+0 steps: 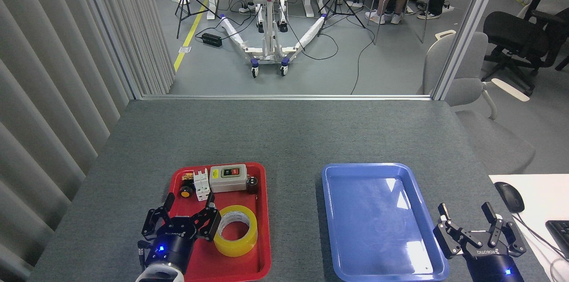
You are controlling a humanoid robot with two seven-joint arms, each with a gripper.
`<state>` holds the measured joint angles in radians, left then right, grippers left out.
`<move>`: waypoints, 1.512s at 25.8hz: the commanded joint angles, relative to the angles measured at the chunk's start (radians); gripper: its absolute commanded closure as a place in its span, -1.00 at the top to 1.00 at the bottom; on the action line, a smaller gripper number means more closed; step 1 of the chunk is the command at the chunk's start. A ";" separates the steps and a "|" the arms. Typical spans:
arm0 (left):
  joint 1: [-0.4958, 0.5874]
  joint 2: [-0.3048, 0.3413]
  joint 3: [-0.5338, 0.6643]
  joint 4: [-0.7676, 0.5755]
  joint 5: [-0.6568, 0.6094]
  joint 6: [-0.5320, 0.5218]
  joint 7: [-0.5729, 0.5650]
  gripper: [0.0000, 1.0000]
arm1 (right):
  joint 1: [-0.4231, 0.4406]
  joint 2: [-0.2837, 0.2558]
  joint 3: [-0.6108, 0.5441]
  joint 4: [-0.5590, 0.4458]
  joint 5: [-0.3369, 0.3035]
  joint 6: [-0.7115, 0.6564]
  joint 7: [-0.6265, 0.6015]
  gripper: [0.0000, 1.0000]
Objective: Place and move tape with both arms
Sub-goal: 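Move the left gripper down onto the yellow tape roll in the red tray, then close the left gripper on the edge of the yellow tape roll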
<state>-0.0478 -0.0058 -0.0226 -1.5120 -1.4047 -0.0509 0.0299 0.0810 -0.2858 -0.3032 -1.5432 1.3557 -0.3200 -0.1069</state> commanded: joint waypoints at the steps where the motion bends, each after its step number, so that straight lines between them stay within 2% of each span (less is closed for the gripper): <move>1: 0.000 0.000 0.001 -0.017 0.001 -0.001 -0.004 1.00 | -0.009 -0.022 -0.016 0.000 -0.003 0.016 0.001 1.00; 5: -0.004 0.000 0.000 -0.034 0.001 0.000 -0.028 1.00 | -0.001 -0.041 -0.028 -0.017 -0.004 0.016 -0.001 1.00; 8: -0.015 -0.003 0.001 -0.036 0.004 0.000 -0.108 1.00 | -0.001 -0.042 -0.028 -0.015 -0.004 0.015 -0.001 1.00; 16: -0.086 -0.014 0.001 -0.054 0.064 0.011 -0.582 1.00 | 0.005 -0.036 -0.025 -0.023 -0.003 0.015 0.001 1.00; 20: -0.118 -0.014 0.000 -0.042 0.070 0.013 -0.737 1.00 | 0.005 -0.044 -0.024 0.012 -0.001 0.013 0.001 1.00; 32: -0.185 -0.014 -0.004 0.035 0.058 0.014 -0.953 1.00 | 0.005 -0.049 -0.024 0.026 -0.003 0.009 0.001 1.00; 39: -0.225 -0.011 -0.019 0.151 0.043 0.026 -0.963 1.00 | 0.003 -0.053 -0.019 0.035 0.000 0.009 0.003 1.00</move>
<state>-0.2590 -0.0172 -0.0340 -1.4084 -1.3561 -0.0356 -0.9277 0.0859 -0.3371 -0.3241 -1.5103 1.3536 -0.3132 -0.1035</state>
